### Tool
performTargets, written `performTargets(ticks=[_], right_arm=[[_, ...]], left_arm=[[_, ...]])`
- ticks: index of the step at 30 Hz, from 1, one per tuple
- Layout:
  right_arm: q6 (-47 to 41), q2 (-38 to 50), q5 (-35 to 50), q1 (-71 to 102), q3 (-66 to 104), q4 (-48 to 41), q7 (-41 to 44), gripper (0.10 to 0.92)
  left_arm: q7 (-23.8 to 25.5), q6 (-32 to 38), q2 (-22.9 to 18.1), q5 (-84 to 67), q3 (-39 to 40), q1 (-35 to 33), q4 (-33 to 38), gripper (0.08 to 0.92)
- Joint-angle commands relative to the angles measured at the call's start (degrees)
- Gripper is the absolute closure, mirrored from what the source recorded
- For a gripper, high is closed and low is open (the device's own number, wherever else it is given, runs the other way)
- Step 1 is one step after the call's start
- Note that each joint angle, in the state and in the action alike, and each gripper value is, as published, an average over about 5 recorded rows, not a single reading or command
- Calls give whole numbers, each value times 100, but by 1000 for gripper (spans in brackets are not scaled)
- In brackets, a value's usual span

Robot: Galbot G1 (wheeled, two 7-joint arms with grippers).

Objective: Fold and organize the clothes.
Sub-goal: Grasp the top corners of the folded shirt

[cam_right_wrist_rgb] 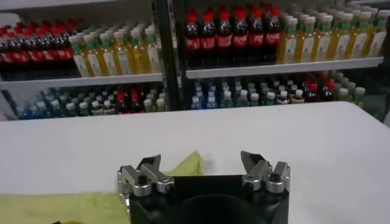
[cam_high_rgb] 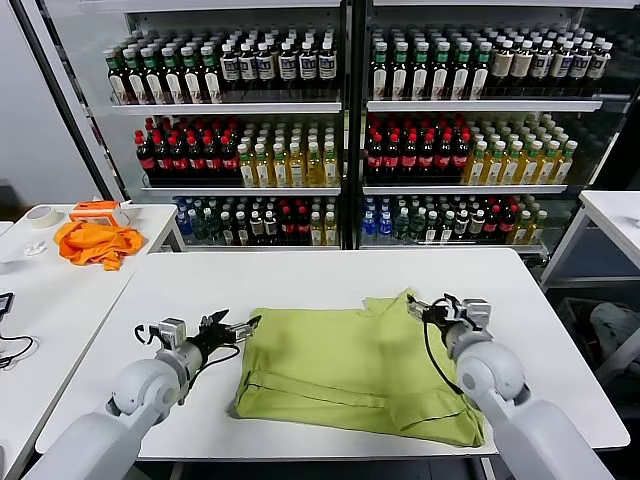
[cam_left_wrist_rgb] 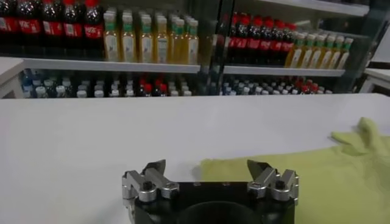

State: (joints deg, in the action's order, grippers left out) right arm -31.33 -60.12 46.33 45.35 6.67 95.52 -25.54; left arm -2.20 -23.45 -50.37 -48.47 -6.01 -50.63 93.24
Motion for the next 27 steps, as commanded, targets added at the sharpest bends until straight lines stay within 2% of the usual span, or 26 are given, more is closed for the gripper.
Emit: performTargets(ticks=[1, 10, 27], right_arm=[[138, -504, -261, -806, -533, -1361, -24, 203], [361, -863, -456, -936, -468, -1877, 50, 203], [418, -1092, -657, -1107, -456, -2278, 124, 203]], left_arm=[[343, 73, -197, 377, 557, 898, -1107, 177], [465, 84, -257, 388, 679, 973, -1292, 177], [454, 182, -413, 417, 760, 1070, -1464, 177]])
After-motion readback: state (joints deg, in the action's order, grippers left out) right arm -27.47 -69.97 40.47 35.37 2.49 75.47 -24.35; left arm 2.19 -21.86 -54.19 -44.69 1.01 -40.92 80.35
